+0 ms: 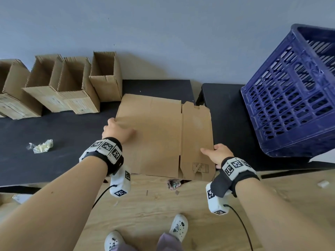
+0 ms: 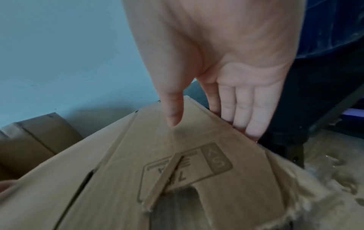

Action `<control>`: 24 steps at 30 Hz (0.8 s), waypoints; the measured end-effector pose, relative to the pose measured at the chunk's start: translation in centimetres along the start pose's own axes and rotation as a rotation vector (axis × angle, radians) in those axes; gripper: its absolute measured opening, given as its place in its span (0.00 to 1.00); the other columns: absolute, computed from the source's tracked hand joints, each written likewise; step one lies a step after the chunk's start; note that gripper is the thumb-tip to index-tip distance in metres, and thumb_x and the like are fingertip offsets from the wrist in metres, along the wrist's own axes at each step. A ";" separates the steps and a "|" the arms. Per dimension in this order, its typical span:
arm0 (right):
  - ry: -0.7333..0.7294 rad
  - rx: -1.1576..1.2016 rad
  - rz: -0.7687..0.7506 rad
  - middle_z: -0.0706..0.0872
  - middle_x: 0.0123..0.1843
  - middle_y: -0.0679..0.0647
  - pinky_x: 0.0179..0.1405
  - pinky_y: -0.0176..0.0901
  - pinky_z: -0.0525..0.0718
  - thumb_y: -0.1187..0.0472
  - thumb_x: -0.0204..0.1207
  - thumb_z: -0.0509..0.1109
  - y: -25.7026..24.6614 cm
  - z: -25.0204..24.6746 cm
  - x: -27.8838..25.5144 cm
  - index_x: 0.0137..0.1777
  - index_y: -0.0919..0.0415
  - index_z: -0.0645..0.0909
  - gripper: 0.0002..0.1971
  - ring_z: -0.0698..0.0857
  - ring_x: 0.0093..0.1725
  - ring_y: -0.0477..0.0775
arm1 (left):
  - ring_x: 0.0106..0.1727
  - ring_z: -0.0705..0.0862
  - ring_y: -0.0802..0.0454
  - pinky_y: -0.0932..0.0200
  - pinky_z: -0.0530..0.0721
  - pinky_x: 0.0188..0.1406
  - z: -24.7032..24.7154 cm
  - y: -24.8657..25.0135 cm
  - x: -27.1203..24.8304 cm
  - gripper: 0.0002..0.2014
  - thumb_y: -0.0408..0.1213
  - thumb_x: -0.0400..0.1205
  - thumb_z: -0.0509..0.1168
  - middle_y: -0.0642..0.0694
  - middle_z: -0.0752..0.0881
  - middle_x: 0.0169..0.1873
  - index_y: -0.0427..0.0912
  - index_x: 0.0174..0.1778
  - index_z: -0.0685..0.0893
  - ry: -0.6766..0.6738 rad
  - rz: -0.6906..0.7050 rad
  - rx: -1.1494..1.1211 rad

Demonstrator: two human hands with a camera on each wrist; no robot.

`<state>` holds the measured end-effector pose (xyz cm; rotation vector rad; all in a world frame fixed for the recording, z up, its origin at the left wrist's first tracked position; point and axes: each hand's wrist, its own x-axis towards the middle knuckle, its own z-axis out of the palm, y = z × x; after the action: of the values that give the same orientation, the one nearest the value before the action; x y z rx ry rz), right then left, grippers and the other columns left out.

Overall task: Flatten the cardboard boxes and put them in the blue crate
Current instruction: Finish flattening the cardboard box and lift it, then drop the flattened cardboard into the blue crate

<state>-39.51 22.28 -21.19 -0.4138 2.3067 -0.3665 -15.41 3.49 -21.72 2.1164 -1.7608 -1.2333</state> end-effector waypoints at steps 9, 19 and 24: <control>0.078 0.250 0.003 0.88 0.56 0.58 0.59 0.51 0.82 0.54 0.64 0.82 0.4 -1.8 -0.4 0.58 0.64 0.84 0.24 0.85 0.55 0.60 | 0.64 0.79 0.42 0.55 0.75 0.54 -0.5 0.1 -0.9 0.36 0.52 0.72 0.75 0.42 0.81 0.64 0.40 0.71 0.69 0.057 0.019 -0.155; 0.434 0.527 -0.131 0.86 0.58 0.56 0.52 0.44 0.77 0.62 0.64 0.82 -1.0 -6.4 -4.1 0.64 0.62 0.77 0.28 0.83 0.55 0.58 | 0.61 0.80 0.47 0.55 0.78 0.60 -2.3 5.6 -5.6 0.38 0.57 0.71 0.73 0.46 0.80 0.60 0.39 0.71 0.71 0.136 0.263 -0.462; 0.603 0.706 -0.305 0.81 0.54 0.52 0.55 0.46 0.77 0.66 0.64 0.81 -3.1 -11.2 -8.5 0.62 0.60 0.73 0.28 0.80 0.56 0.56 | 0.56 0.82 0.52 0.56 0.79 0.61 -5.3 10.5 -8.8 0.35 0.62 0.67 0.73 0.50 0.83 0.55 0.42 0.62 0.76 0.182 0.447 -0.728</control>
<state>-41.35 24.40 -7.06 -0.3124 2.4549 -1.5737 -19.93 5.76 -7.89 1.2960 -1.3145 -1.2402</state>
